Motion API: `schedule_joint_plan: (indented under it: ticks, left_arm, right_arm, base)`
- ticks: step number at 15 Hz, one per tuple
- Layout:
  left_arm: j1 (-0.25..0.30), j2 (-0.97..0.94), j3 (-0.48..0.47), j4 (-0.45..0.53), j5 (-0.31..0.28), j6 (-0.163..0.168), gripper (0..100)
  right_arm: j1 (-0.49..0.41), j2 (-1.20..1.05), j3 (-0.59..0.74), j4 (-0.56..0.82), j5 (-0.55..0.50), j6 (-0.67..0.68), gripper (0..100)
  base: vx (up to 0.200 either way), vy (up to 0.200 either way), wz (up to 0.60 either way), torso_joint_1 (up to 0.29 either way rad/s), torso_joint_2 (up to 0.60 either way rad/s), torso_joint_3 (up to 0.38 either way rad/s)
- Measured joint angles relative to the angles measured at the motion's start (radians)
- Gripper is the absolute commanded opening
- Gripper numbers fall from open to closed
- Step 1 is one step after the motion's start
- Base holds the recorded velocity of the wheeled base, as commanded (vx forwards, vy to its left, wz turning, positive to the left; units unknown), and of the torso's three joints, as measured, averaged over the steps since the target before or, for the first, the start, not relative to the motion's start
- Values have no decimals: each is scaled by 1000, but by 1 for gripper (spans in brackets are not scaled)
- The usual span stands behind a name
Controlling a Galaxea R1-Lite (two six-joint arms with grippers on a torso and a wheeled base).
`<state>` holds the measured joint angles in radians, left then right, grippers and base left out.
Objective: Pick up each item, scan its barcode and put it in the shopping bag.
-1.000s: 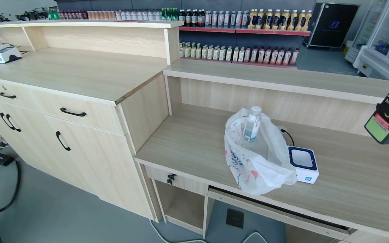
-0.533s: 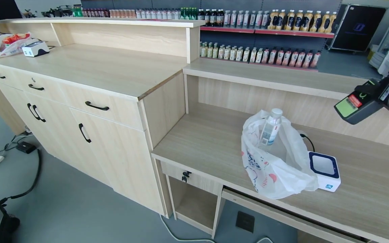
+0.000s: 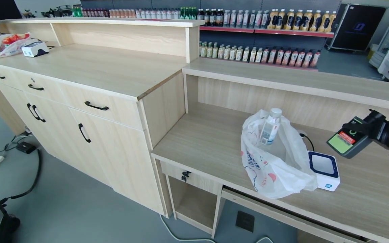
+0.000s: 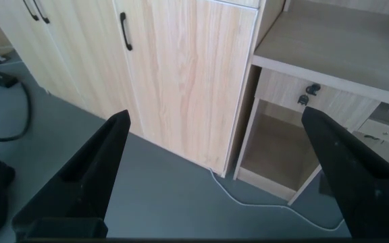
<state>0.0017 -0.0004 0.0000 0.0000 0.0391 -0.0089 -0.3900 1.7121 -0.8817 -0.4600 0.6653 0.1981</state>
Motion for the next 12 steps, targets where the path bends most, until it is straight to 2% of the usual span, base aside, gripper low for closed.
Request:
schedule_joint_plan:
  ticks: [5,12]
  left_arm:
    - [0,0,0,0,0,0,100]
    - [0,0,0,0,0,0,100]
  right_arm:
    - [-22,67,11,-61,100,-5,0]
    - [-39,151,4,-146,106,-30,0]
  base:
    - [0,0,0,0,0,0]
    - [0,0,0,0,0,0]
